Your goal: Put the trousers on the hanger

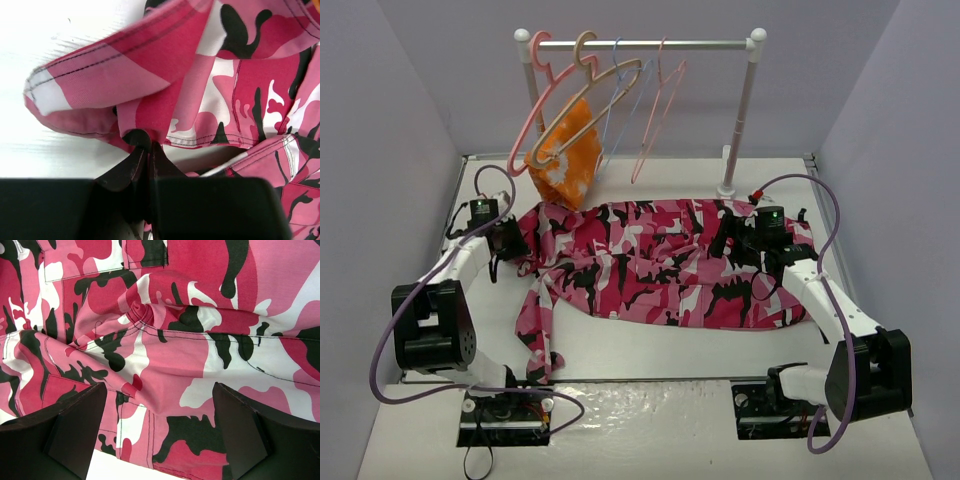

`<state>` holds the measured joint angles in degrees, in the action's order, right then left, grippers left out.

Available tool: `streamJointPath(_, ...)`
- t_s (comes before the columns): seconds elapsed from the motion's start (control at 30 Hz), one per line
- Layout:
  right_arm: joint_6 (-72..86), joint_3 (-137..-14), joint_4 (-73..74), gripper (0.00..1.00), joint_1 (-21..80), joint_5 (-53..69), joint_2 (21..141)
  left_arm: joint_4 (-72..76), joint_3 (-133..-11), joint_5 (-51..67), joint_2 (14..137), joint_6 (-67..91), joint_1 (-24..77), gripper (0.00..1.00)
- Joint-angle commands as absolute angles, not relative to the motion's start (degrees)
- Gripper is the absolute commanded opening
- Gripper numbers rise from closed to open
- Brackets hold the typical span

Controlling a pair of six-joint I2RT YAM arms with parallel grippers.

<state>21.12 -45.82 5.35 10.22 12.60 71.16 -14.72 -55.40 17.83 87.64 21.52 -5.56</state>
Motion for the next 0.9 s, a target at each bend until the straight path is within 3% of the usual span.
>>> streamJointPath(0.0,21.2,-47.0,2.4,0.84,10.3,13.9,70.5,-23.3,-69.8,5.2,80.6,16.7,-4.1,0.00)
streamJointPath(0.17,20.9,-46.6,2.7,0.84,10.3,13.6,69.5,-31.5,-79.5,-12.6,78.2,8.0,-0.9,0.00)
streamJointPath(0.3,21.0,-46.6,2.7,0.84,10.3,13.9,70.0,-31.9,-77.2,-14.3,78.7,6.8,4.0,0.02)
streamJointPath(0.33,21.1,-46.7,2.8,0.84,10.3,14.0,70.0,-31.7,-75.7,-14.6,78.9,7.4,5.0,0.06)
streamJointPath(0.47,21.1,-47.1,3.1,0.84,10.3,14.3,69.7,-32.5,-68.9,-19.7,78.9,11.2,4.9,0.47)
streamJointPath(0.57,21.0,-46.7,3.3,0.84,10.3,14.0,69.2,-33.5,-66.0,-21.8,79.4,14.0,1.2,0.72)
streamJointPath(0.63,21.0,-46.3,3.3,0.84,10.3,14.1,69.2,-34.2,-67.4,-18.6,80.3,16.0,-4.6,0.78)
streamJointPath(0.87,20.7,-46.1,3.3,0.84,10.3,14.2,69.1,-25.1,-69.3,-3.5,84.4,16.4,-11.5,0.78)
